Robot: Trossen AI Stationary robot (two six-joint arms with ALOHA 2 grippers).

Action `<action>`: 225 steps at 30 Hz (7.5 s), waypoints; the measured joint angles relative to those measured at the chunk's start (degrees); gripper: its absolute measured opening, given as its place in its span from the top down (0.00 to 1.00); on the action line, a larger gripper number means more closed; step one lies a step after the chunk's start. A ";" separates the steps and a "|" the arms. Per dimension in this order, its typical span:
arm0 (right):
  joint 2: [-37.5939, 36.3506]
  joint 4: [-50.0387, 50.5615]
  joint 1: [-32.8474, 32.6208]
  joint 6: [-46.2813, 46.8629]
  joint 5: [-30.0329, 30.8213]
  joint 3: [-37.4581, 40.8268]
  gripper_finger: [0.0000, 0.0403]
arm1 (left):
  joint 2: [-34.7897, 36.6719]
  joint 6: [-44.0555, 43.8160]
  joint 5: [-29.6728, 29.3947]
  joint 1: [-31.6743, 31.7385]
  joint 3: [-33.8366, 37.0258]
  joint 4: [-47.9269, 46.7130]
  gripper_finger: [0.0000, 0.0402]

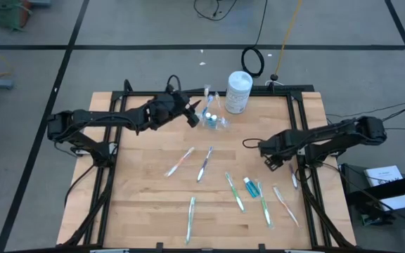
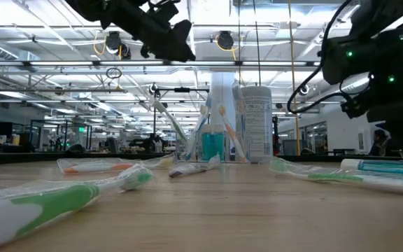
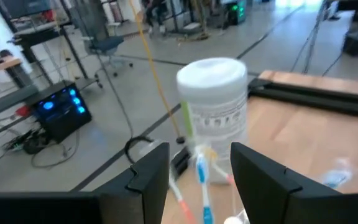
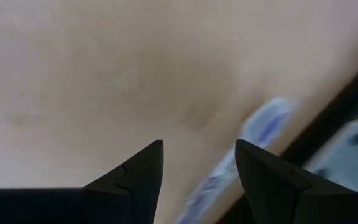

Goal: Pick & Place toothbrushing station
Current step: Put the purple toothbrush into the transparent organizer, then put the orange toothbrush into the transparent organizer

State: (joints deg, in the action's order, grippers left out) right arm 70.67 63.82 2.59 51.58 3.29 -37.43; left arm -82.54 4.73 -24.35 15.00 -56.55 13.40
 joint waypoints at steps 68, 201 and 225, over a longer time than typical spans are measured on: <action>5.58 -12.25 17.27 -14.85 -4.30 -0.78 0.87 | 0.04 9.21 3.20 -0.89 0.00 -4.29 0.56; 4.40 -81.45 7.36 -43.82 8.46 1.38 0.61 | -18.49 -41.60 1.13 -20.10 16.61 -6.48 0.56; 4.40 -81.51 4.79 -43.90 8.54 1.38 0.61 | -12.17 -36.71 -1.32 -20.00 16.99 -8.34 0.89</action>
State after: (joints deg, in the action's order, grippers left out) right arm 75.07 -17.69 7.38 7.68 11.84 -36.05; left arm -94.71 -31.98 -25.68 -5.01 -39.57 5.06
